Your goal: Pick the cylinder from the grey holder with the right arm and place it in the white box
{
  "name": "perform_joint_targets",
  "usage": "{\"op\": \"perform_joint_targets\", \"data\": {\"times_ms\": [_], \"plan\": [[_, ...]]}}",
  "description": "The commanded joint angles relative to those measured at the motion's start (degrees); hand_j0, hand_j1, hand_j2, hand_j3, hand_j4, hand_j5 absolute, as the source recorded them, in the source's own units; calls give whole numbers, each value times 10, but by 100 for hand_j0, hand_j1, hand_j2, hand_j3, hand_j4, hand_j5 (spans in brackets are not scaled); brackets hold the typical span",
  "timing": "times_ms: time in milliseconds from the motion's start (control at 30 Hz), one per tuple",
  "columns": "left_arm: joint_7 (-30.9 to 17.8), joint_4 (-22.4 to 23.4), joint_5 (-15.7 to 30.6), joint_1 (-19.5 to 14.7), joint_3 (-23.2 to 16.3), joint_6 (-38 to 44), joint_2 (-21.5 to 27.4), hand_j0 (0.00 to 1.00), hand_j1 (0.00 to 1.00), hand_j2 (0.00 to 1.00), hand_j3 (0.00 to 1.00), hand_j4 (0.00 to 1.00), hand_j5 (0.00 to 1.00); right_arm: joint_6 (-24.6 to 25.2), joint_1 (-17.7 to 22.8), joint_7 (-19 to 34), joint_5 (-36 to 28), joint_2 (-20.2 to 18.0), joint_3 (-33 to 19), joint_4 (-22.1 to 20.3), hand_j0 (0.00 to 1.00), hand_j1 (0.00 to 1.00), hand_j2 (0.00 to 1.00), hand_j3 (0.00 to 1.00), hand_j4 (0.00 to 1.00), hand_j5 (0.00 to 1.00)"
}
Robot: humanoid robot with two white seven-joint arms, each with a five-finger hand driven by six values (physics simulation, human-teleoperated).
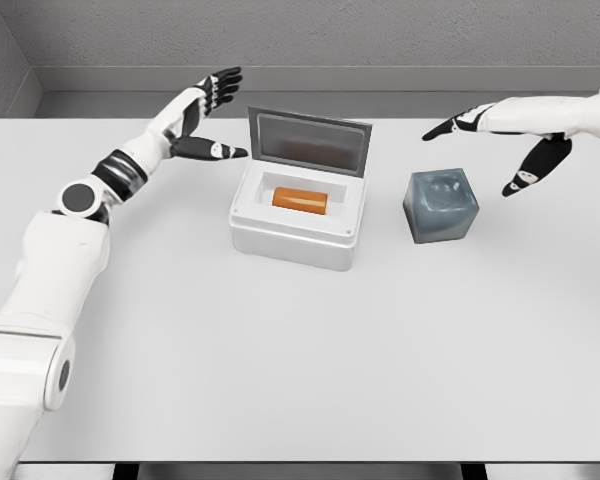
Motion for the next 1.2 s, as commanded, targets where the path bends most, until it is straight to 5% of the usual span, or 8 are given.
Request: {"op": "perform_joint_targets", "data": {"times_ms": [0,1167], "plan": [[0,1,4,0,3,1,-2,100,100,100,100,100,100,1,-1,0,-4,6,0,7,100,100,100,100,100,100],[0,9,-7,-6,1,1,-19,93,93,93,93,93,93,1,0,-1,-4,3,-4,14,100,100,100,100,100,100]]}}
